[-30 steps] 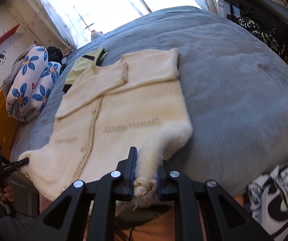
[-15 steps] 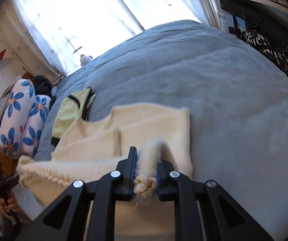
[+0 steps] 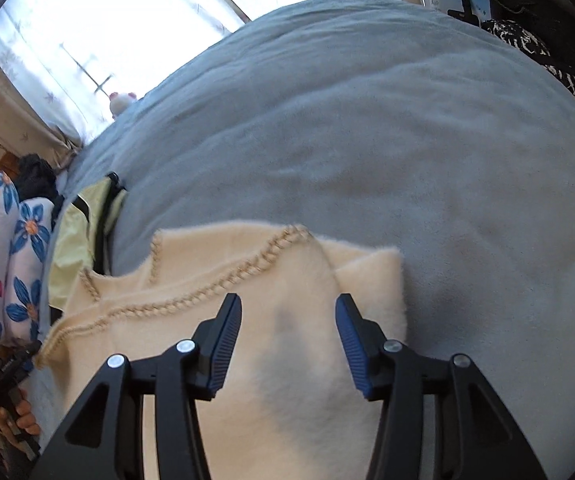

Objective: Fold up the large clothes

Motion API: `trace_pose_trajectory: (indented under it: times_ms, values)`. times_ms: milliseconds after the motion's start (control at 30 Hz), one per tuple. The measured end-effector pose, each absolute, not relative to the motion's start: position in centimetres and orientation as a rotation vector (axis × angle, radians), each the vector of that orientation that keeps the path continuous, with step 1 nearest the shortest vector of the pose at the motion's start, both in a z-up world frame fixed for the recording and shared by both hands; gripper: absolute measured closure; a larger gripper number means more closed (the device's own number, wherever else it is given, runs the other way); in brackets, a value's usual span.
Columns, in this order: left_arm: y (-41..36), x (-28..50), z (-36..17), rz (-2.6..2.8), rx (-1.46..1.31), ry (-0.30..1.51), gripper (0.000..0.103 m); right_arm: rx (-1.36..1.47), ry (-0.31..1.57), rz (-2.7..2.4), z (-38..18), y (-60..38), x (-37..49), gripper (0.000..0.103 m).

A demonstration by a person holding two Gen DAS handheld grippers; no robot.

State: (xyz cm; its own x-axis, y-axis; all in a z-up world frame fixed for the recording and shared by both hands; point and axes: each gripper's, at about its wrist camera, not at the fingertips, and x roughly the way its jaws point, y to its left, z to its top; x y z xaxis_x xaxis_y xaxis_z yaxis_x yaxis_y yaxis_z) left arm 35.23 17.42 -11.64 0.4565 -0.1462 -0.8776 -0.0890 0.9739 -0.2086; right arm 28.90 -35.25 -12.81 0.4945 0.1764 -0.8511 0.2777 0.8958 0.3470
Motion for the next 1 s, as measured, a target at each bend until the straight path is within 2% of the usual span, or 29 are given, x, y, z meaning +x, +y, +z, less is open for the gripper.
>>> trace_pose_trajectory:
  times_ms: [333, 467, 633, 833, 900, 933, 967, 1000]
  values:
    - [20.1, 33.9, -10.2, -0.15, -0.282, 1.035, 0.026, 0.464, 1.125, -0.042, -16.2, -35.3, 30.2, 0.054]
    - [20.0, 33.4, -9.6, -0.16, -0.185, 1.011, 0.025, 0.434, 1.123, -0.033, -16.5, -34.4, 30.8, 0.054]
    - [18.7, 34.3, -11.7, -0.134, -0.021, 1.046, 0.025, 0.419, 1.116, -0.031, -16.6, -33.9, 31.4, 0.045]
    - [17.4, 36.9, -14.7, -0.068, 0.099, 1.035, 0.026, 0.398, 1.102, -0.025, -16.6, -33.4, 32.0, 0.045]
    - [16.7, 37.4, -15.1, -0.083, 0.115, 1.017, 0.041, 0.372, 1.09, -0.024, -16.6, -33.1, 32.0, 0.046]
    - [16.2, 37.6, -15.5, -0.103, 0.125, 1.02, 0.06, 0.351, 1.085, -0.03, -16.6, -32.9, 32.0, 0.049]
    - [15.7, 37.8, -15.8, -0.105, 0.137, 1.03, 0.087, 0.329, 1.078, -0.034, -16.6, -32.6, 32.0, 0.051]
    - [15.2, 37.9, -16.1, -0.089, 0.159, 1.038, 0.094, 0.301, 1.07, -0.039, -16.4, -32.2, 32.0, 0.064]
